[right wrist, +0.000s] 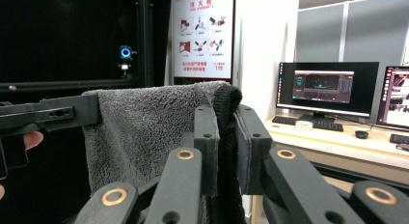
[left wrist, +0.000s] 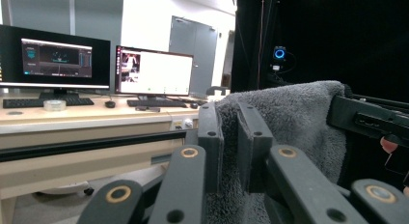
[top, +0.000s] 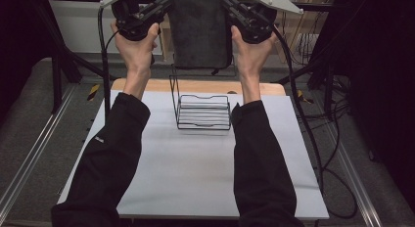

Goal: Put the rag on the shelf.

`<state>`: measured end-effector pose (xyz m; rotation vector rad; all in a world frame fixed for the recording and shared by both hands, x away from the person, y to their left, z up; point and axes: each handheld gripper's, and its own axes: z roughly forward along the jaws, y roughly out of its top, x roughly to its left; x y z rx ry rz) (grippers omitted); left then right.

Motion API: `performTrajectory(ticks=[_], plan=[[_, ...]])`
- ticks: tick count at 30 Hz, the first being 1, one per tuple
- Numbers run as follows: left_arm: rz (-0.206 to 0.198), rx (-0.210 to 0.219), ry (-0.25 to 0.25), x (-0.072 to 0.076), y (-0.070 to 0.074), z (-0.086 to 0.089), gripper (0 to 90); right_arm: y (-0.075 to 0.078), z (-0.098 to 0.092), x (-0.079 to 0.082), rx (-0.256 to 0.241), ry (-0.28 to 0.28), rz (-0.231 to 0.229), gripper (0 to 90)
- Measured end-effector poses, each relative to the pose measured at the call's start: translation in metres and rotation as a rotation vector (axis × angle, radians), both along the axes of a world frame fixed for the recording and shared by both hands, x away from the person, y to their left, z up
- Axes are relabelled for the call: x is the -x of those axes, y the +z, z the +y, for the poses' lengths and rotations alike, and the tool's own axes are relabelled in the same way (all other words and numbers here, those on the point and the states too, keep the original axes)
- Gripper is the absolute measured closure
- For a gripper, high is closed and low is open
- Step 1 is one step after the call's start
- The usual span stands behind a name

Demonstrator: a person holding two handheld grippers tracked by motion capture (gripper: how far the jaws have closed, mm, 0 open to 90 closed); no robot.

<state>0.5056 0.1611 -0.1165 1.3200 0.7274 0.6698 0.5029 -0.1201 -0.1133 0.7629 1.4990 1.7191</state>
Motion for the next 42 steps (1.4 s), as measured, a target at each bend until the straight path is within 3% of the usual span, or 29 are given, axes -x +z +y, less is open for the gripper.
performTrajectory(ticks=[3, 12, 28, 42], plan=[[0.010, -0.029, 0.005, -0.002, -0.004, 0.001, 81.4, -0.004, 0.001, -0.001, 0.018, -0.001, 0.007, 81.5], [0.043, -0.049, -0.012, -0.007, -0.023, 0.005, 81.4, -0.020, 0.004, -0.003, 0.071, -0.011, 0.040, 81.4], [0.076, -0.113, -0.076, 0.009, -0.059, 0.009, 81.3, -0.060, -0.002, 0.009, 0.078, 0.011, 0.104, 81.4], [0.101, -0.150, -0.112, 0.017, -0.076, 0.001, 81.2, -0.089, -0.015, 0.020, 0.062, 0.026, 0.135, 81.3]])
